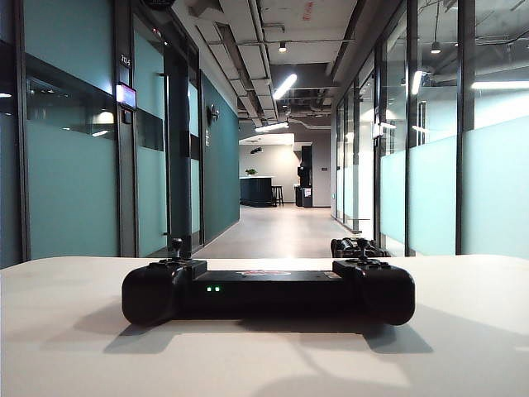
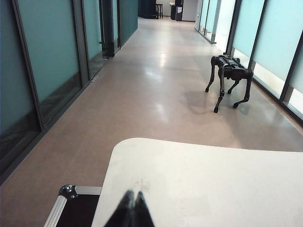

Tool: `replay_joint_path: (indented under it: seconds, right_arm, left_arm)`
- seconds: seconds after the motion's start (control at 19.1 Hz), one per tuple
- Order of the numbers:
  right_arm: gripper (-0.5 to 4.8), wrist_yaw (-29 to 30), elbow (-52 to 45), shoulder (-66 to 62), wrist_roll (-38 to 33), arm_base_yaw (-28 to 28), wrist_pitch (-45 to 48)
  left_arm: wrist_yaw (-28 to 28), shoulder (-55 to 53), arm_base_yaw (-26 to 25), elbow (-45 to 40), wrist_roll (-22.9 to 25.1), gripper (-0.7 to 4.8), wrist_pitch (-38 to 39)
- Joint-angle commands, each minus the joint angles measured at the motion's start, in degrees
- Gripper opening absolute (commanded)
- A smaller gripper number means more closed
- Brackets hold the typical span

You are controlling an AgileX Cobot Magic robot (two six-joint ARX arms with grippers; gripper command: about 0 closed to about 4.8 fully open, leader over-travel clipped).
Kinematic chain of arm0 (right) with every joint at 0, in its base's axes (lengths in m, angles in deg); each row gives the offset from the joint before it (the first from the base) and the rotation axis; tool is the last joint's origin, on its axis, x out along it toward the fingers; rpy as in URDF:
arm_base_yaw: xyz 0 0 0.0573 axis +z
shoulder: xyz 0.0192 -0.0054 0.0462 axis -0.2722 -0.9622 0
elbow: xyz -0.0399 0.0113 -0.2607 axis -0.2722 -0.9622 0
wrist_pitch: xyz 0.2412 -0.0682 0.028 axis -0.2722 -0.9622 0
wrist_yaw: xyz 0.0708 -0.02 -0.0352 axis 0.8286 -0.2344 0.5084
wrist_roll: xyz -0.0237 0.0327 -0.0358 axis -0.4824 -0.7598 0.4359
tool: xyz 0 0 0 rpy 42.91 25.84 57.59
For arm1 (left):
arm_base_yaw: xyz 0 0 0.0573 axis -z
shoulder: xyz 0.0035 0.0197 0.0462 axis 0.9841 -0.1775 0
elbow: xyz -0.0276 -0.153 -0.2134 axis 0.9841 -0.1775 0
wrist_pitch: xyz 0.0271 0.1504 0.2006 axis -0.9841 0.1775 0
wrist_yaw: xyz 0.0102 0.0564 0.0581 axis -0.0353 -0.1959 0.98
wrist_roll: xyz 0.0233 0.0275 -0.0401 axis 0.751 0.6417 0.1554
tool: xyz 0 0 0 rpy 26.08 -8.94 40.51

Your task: Push the left joystick on the remote control sitting on the white table forward to make the robot dog walk in a straight line until it approaches the door.

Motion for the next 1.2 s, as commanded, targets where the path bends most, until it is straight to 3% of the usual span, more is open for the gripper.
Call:
replay_joint_path:
  seconds: [0.05,0.26,0.52,0.84,1.2]
  right_arm:
    - [-0.01,0.2,-0.3,0.2,0.2,0.0,0.6]
    - [-0.01,0.2,-0.3,0.2,0.2,0.0,0.5]
    - [-0.02,0.3,0.7,0.2,0.1,0.0,1.6]
    - [-0.02,0.4,10.2,-2.8,-0.2,0.1,-0.2]
    - [-0.02,3.1,28.5,-21.7,-3.5,0.4,-8.7]
  left_arm:
    - [0.0,0.0,0.0,0.2,0.3,-0.05,-0.9]
    - [0.0,0.0,0.0,0.2,3.9,-0.05,-0.9]
    - [-0.2,0.0,0.0,0.9,3.7,-0.05,-2.2]
    - [-0.3,-2.9,0.0,8.3,1.6,-0.05,-0.6]
    - [-9.9,-19.1,0.0,19.1,-1.0,-0.05,-0.8]
